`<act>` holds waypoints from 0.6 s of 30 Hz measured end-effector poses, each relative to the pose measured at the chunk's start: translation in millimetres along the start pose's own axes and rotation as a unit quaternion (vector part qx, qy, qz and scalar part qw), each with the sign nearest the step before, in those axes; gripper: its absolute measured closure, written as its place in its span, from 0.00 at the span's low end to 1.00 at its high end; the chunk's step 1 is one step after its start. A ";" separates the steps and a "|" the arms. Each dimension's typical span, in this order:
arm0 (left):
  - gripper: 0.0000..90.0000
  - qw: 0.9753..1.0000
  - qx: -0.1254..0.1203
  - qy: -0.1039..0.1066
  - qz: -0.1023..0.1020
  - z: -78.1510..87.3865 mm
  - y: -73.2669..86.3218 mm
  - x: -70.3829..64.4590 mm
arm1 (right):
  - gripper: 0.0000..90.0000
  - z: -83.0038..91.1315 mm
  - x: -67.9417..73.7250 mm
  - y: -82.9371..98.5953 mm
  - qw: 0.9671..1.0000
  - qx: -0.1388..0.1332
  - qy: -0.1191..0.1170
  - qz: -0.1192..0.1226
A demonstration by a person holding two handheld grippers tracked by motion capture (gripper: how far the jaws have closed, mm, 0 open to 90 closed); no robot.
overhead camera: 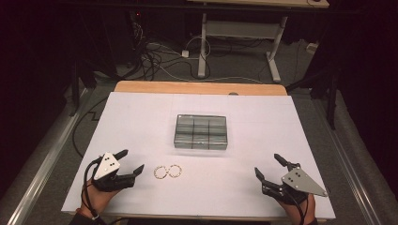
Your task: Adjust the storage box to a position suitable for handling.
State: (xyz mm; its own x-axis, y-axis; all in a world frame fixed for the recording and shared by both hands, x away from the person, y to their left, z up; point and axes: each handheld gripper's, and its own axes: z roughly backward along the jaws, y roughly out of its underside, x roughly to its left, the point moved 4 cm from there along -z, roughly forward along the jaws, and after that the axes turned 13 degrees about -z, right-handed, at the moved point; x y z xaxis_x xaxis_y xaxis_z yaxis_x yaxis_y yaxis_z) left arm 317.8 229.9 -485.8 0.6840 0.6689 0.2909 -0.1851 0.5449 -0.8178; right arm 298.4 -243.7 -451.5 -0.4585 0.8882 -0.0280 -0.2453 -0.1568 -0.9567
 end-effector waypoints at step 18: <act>0.78 0.998 0.055 0.039 -0.015 -36.0 -10.6 9.4 | 0.82 -32.6 -13.2 6.0 0.998 0.052 -0.010 0.015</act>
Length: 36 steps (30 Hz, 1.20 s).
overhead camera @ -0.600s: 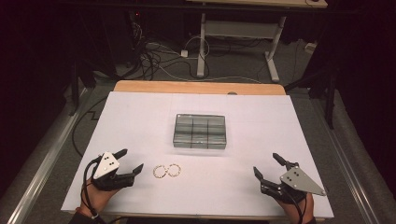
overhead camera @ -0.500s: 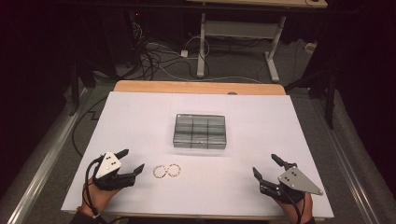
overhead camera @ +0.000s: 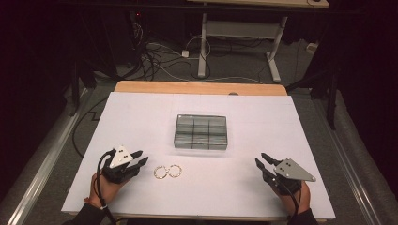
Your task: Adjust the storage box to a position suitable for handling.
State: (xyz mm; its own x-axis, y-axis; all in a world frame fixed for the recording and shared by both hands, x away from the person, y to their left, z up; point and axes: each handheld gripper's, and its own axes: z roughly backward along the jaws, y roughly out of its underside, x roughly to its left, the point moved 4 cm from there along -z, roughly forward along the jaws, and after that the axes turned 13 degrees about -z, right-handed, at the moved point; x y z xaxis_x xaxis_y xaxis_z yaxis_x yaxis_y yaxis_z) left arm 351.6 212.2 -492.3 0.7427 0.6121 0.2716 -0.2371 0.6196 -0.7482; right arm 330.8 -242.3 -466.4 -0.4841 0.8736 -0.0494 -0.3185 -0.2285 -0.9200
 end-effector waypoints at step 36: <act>0.97 0.997 0.056 0.043 0.032 -129.0 -68.1 39.9 | 1.00 -170.0 10.0 -32.8 0.985 0.169 0.013 0.033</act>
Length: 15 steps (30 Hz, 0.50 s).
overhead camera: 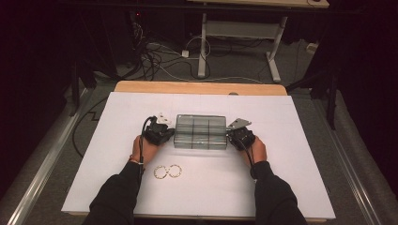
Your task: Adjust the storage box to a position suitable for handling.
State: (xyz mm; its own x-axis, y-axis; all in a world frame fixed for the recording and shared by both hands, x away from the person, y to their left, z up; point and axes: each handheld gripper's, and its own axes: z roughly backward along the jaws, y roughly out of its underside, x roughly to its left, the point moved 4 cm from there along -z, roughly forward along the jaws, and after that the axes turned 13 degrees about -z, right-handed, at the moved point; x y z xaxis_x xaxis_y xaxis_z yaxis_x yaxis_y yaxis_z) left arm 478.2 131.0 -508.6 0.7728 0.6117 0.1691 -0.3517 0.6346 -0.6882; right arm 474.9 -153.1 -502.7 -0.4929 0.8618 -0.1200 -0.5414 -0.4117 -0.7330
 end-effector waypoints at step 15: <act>0.97 1.000 0.009 0.009 0.000 6.9 9.5 -6.2 | 1.00 7.3 15.9 5.5 1.000 -0.005 0.018 0.008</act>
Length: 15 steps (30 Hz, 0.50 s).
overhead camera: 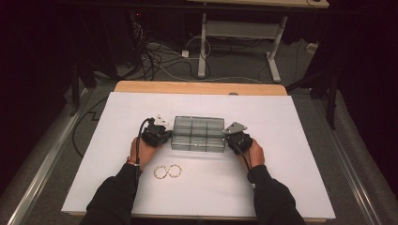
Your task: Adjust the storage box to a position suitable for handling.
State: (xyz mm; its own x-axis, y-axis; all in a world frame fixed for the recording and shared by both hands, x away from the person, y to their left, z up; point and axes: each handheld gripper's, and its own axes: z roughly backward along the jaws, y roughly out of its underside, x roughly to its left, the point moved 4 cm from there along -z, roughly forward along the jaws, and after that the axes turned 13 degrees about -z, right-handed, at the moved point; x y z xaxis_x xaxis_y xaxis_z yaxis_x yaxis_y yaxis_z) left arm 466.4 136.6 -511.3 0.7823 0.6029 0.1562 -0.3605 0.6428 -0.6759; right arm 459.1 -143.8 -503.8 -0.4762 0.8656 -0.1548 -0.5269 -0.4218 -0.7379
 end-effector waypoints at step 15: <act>0.97 1.000 0.004 -0.008 -0.027 10.1 6.3 -20.5 | 1.00 19.0 5.1 13.7 1.000 -0.005 -0.014 -0.014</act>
State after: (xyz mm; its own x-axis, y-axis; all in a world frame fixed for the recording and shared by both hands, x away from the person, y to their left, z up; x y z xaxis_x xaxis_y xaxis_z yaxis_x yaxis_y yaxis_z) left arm 442.9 133.0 -511.5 0.7931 0.5741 0.2034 -0.3218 0.6786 -0.6602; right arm 436.1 -150.3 -502.2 -0.4818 0.8686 -0.1156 -0.5331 -0.3953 -0.7481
